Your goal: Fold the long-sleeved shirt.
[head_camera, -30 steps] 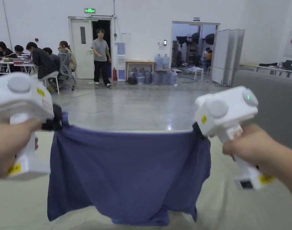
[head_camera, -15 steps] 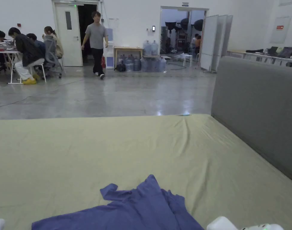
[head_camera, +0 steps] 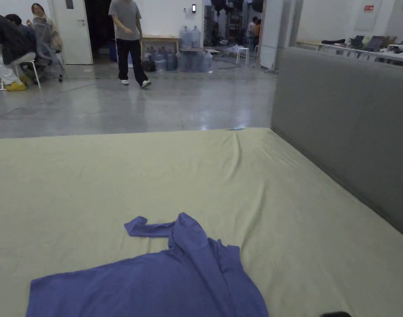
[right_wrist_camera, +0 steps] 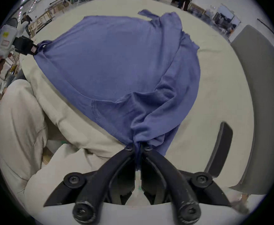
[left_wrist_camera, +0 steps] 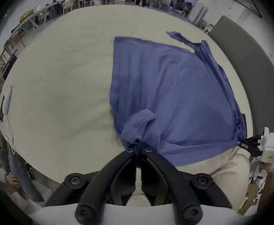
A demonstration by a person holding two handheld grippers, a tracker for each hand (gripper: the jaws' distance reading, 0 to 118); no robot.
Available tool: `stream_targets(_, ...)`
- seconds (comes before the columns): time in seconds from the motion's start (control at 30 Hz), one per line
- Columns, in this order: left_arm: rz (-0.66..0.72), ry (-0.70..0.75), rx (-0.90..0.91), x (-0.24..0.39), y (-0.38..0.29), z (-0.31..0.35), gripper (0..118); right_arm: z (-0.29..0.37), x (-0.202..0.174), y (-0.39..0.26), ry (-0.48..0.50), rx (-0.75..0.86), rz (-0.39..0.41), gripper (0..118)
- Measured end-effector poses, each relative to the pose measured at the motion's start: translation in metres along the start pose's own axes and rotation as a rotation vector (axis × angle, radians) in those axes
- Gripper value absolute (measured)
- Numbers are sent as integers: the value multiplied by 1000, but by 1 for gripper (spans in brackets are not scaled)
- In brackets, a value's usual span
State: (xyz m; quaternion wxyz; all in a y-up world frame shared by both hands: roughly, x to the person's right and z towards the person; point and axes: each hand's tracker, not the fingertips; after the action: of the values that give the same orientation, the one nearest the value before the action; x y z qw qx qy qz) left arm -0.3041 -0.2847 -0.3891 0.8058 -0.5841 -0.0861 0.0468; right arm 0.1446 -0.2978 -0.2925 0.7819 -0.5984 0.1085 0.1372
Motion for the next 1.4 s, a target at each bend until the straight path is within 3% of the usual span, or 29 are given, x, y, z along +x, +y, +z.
stream_targets(0.17, -1, 7, -42, -4, -10, -19, 0, -14, 1, -1, 5, -27, -17, 0)
stream_targets(0.47, 9, 19, -63, -6, -17, -35, 0, -30, 9, -4, 48, -32, -132, 1)
stream_targets(0.53, 28, 17, -44, -5, -18, -31, 0, -28, 12, -3, 53, -20, -149, 10)
stream_targets(0.57, 48, 5, -14, -5, -18, -23, 16, -24, 15, -1, 56, -24, -150, 19)
stream_targets(0.6, 66, -9, 39, -4, -18, -10, 66, -14, 19, -1, 66, -25, -163, 46)
stream_targets(0.63, 68, -38, 70, -2, -17, 5, 103, -1, 23, 0, 83, 4, -202, 74)
stream_targets(0.67, 61, -62, 100, 1, -17, 18, 118, 12, 26, -1, 90, 33, -225, 94)
stream_targets(0.77, 46, -83, 237, 11, -18, 54, 116, 68, 31, -7, 99, 194, -261, 97)
stream_targets(0.83, 0, -85, 224, 20, -22, 60, 114, 89, 32, -14, 114, 265, -323, 97)
stream_targets(0.87, -32, -80, 195, 24, -23, 58, 103, 92, 31, -17, 115, 281, -354, 97)
stream_targets(0.9, -48, -55, 151, 29, -26, 54, 51, 91, 27, -17, 116, 288, -390, 93)
stream_targets(0.93, -47, -48, 161, 34, -29, 50, 0, 88, 24, -20, 119, 289, -425, 73)
stream_targets(0.97, -43, -46, 165, 37, -32, 44, 0, 84, 19, -23, 108, 285, -426, 32)
stream_targets(1.0, -28, -33, 181, 39, -36, 40, 0, 80, 13, -24, 89, 283, -423, 0)
stream_targets(1.07, 1, -43, 183, 38, -34, 41, 0, 65, 2, -22, 61, 264, -438, 0)
stream_targets(1.17, 38, -63, 259, 38, -24, 53, 0, 57, 1, -9, 154, 261, -485, 0)
stream_targets(1.23, 28, 10, 331, 44, -6, 57, 0, 60, 4, 17, 138, 281, -486, 0)
stream_targets(1.33, 59, -8, 406, 51, 17, 58, 0, 63, 26, 82, 99, 363, -454, 0)
stream_targets(1.37, 55, -11, 413, 52, 22, 57, 0, 65, 32, 104, 94, 388, -442, 5)
stream_targets(1.4, 53, -13, 431, 52, 26, 56, 0, 67, 39, 132, 94, 423, -427, 41)
